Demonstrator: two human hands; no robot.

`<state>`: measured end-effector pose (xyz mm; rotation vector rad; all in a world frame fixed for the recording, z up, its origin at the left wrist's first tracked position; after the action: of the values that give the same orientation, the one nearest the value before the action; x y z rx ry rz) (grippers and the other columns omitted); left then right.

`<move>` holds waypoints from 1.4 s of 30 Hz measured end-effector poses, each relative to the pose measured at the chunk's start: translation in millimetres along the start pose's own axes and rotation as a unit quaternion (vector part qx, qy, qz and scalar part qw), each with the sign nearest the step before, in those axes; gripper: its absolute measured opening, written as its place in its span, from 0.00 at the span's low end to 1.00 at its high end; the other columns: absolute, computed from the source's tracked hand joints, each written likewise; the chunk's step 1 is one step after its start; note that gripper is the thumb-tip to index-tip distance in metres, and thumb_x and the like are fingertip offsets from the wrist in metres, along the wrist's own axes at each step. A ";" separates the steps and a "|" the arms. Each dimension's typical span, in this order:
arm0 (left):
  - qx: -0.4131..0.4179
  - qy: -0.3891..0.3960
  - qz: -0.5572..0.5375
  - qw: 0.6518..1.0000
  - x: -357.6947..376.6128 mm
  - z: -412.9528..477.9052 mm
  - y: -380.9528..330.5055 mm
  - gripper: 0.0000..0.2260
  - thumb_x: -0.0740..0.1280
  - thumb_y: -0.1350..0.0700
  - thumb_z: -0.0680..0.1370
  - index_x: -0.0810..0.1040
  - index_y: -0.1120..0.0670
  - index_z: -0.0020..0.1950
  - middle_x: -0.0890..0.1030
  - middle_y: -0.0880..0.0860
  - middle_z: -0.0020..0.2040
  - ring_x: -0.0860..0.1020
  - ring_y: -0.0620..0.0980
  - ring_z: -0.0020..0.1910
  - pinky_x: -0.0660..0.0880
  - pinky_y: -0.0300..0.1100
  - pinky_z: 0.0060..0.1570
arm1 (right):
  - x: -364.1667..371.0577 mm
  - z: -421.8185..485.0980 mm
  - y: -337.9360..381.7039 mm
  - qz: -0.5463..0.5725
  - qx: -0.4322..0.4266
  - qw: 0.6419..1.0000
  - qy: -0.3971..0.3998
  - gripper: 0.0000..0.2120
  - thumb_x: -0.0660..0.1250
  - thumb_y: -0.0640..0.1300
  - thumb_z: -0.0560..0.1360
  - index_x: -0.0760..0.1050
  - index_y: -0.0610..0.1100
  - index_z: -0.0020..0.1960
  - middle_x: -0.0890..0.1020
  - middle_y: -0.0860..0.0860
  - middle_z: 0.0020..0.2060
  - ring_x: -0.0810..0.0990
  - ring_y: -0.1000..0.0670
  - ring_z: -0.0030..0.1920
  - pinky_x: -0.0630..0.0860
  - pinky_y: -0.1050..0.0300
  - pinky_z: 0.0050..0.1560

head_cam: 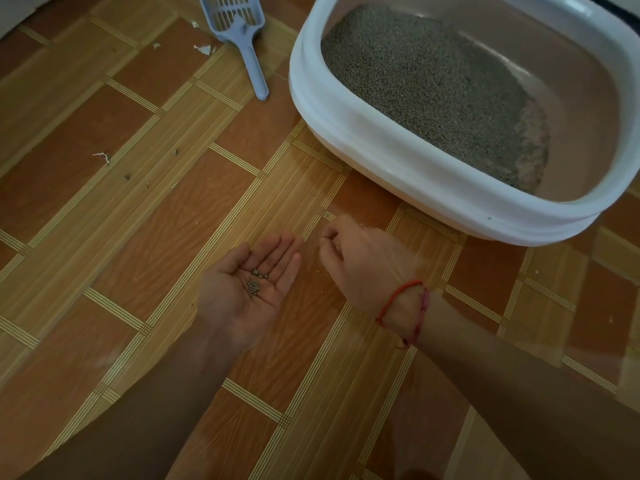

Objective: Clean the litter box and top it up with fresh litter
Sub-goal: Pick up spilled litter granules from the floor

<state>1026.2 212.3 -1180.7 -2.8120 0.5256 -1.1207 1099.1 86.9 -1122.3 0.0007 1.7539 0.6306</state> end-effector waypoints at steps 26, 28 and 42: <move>-0.066 0.065 0.072 0.993 5.8 -1.0 12.5 0.23 0.51 0.50 0.84 0.79 0.64 0.59 0.81 0.60 0.57 0.79 0.55 0.60 0.71 0.50 0.69 | 2.8 -18.7 66.8 0.059 -0.108 0.992 0.022 0.12 0.55 0.52 0.81 0.73 0.47 0.55 0.82 0.52 0.40 0.82 0.47 0.41 0.78 0.47 0.40; -0.054 0.056 0.043 0.996 5.0 0.1 10.0 0.21 0.53 0.51 0.83 0.77 0.64 0.60 0.81 0.59 0.55 0.80 0.54 0.58 0.75 0.50 0.65 | -1.7 -18.7 60.1 0.080 -0.102 0.992 0.000 0.11 0.56 0.52 0.80 0.73 0.48 0.54 0.82 0.53 0.38 0.81 0.49 0.38 0.78 0.48 0.38; 0.001 -0.012 -0.007 1.000 3.7 -2.4 -0.5 0.22 0.56 0.56 0.84 0.84 0.66 0.43 0.85 0.63 0.54 0.84 0.60 0.56 0.81 0.55 0.54 | 1.6 -0.4 -66.1 0.032 0.103 0.994 -0.004 0.09 0.63 0.55 0.79 0.77 0.55 0.56 0.76 0.60 0.36 0.76 0.60 0.34 0.75 0.60 0.34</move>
<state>1027.2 211.7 -1176.5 -2.8290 0.5030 -1.0895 1119.7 30.9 -1150.8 0.2031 1.8092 0.4917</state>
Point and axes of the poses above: each hand's wrist, its own z-axis towards the middle knuckle, its own x-axis out of the palm, y = z × x, the point moved 7 cm from there along z, towards the middle knuckle
